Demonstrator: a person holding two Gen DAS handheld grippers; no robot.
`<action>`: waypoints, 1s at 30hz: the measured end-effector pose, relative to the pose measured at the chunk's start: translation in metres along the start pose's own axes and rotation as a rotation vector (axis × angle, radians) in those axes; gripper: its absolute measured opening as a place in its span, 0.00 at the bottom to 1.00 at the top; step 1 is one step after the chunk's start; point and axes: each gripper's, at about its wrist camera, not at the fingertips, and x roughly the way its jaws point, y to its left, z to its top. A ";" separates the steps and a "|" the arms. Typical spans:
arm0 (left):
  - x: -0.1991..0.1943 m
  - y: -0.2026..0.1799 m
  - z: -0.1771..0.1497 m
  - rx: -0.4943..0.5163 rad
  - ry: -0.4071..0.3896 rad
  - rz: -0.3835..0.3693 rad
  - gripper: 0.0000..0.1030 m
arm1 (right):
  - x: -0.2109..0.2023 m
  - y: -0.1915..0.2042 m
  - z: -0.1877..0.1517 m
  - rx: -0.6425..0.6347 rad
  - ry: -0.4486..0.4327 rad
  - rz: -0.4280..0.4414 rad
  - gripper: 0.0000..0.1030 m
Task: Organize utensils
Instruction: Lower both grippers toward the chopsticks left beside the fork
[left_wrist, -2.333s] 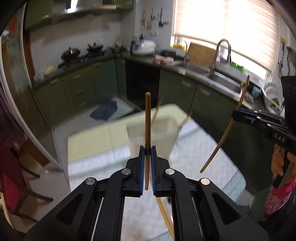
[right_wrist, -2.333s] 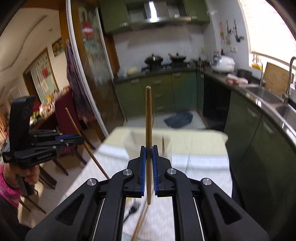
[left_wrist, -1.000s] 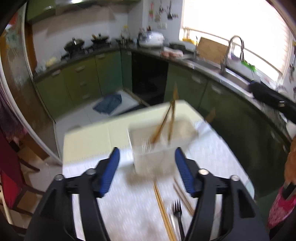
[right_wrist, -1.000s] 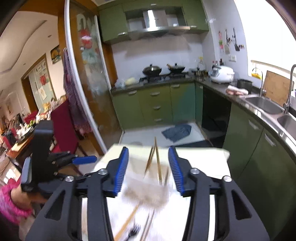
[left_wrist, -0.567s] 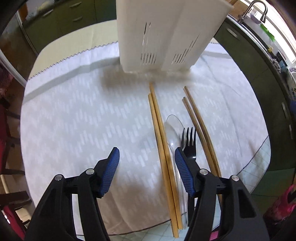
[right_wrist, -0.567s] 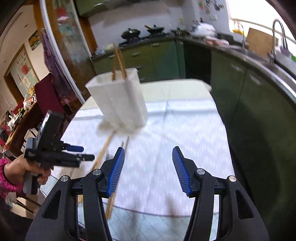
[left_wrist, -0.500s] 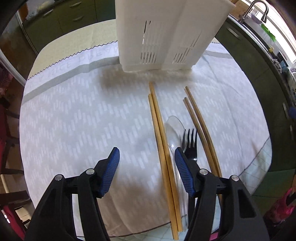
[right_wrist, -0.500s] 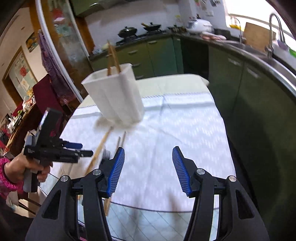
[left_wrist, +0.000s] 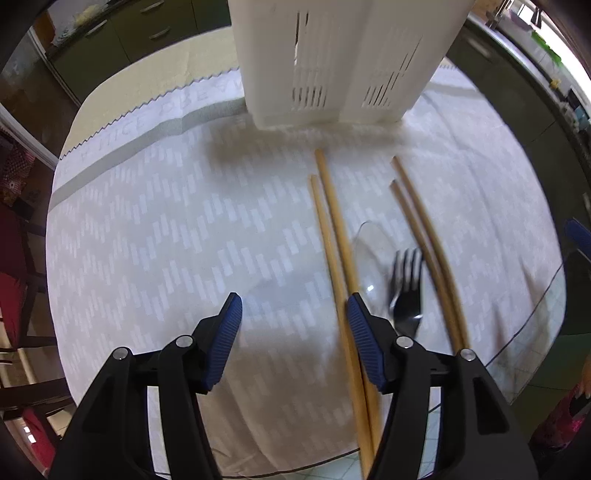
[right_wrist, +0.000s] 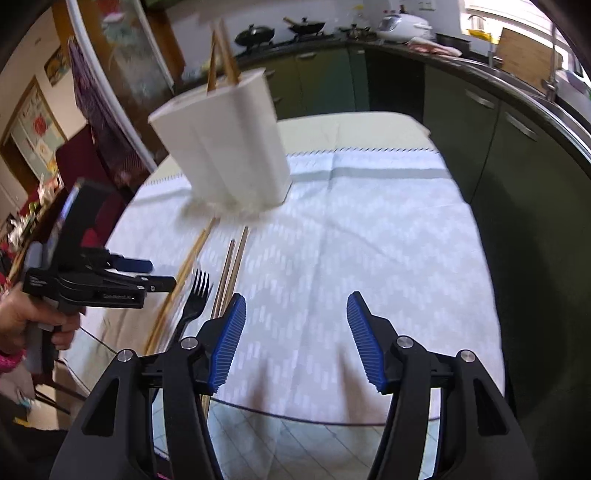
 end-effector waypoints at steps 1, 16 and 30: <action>0.001 -0.001 0.001 0.018 -0.008 0.027 0.57 | 0.007 0.004 0.001 -0.010 0.009 -0.007 0.55; 0.008 0.050 -0.015 0.006 0.000 0.026 0.53 | 0.083 0.054 0.008 -0.135 0.099 -0.057 0.35; 0.001 0.044 -0.011 0.003 -0.009 0.020 0.26 | 0.104 0.080 0.014 -0.196 0.134 -0.078 0.23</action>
